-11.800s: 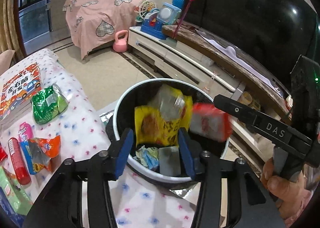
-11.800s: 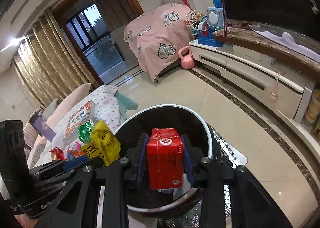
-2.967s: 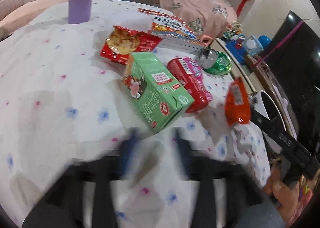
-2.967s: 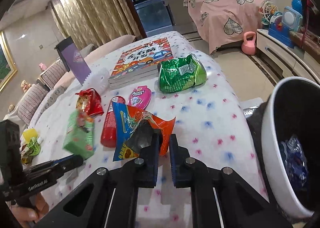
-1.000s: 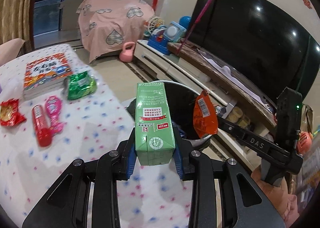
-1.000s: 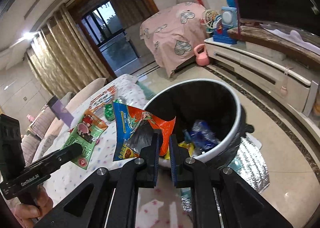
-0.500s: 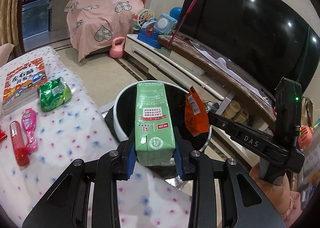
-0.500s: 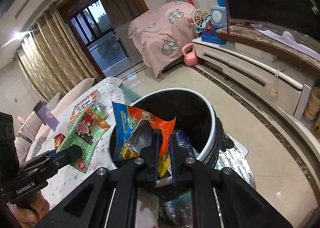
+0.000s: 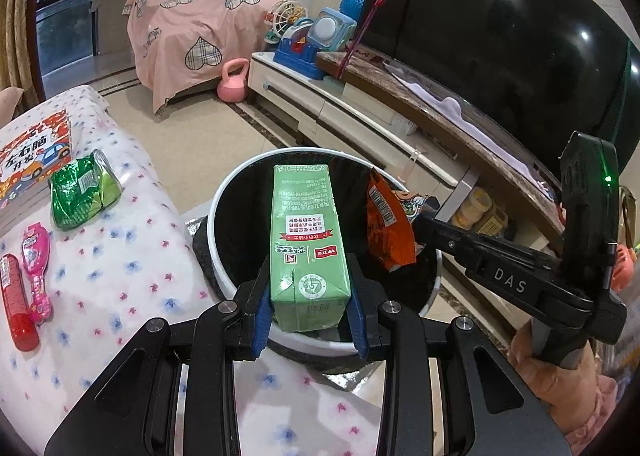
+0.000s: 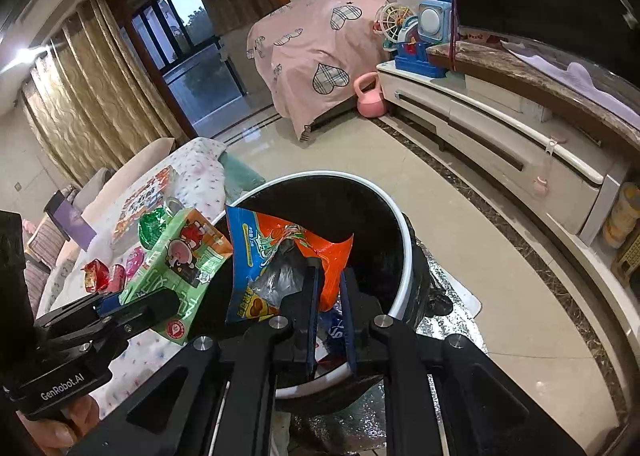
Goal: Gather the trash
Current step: 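Carry green box and orange wrapper over the bin and open both tools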
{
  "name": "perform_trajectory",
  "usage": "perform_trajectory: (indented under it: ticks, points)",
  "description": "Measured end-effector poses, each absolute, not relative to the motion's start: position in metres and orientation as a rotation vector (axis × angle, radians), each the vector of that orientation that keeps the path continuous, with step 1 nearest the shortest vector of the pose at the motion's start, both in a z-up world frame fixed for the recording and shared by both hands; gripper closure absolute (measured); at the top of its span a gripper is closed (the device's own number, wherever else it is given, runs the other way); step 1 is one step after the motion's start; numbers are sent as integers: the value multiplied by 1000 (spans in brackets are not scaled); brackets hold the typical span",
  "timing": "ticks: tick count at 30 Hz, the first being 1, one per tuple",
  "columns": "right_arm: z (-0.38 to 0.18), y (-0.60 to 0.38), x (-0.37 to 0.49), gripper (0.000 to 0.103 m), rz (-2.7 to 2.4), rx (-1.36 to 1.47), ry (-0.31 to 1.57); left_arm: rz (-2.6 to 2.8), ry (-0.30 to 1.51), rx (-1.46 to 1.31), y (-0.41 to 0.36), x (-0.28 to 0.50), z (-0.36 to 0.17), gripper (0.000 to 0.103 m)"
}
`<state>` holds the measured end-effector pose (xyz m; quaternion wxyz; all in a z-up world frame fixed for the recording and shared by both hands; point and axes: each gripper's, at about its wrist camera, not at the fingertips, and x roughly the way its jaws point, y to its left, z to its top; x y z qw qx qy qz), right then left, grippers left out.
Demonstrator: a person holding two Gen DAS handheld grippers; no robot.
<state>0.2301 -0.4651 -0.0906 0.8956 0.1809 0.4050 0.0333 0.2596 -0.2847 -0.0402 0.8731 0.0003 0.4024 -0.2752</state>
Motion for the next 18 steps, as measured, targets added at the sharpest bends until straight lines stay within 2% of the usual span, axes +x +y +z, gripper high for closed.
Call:
perform_trajectory:
  ticks: [5,8,9,10,12,14,18]
  points:
    - [-91,-464,236,89,64,363,847,-539,871,6,-286,265,-45,70]
    - [-90,-465,238,87,69,373,846,-538,880,-15,-283,267,-45,53]
    - [-91,-465,238,85,68,373,847,-535,877,-20,-281,266,-45,48]
    - [-90,-465,238,82,69,373,848,-531,870,-25,-279,264,-44,48]
    - [-91,-466,236,63,72,380,844,-531,868,-35,-275,261,-42,47]
    - [-90,-466,235,54,63,379,844,-529,864,-47,-267,257,-40,43]
    - [-86,-465,227,51,65,402,825,-504,851,-73,-244,246,-38,38]
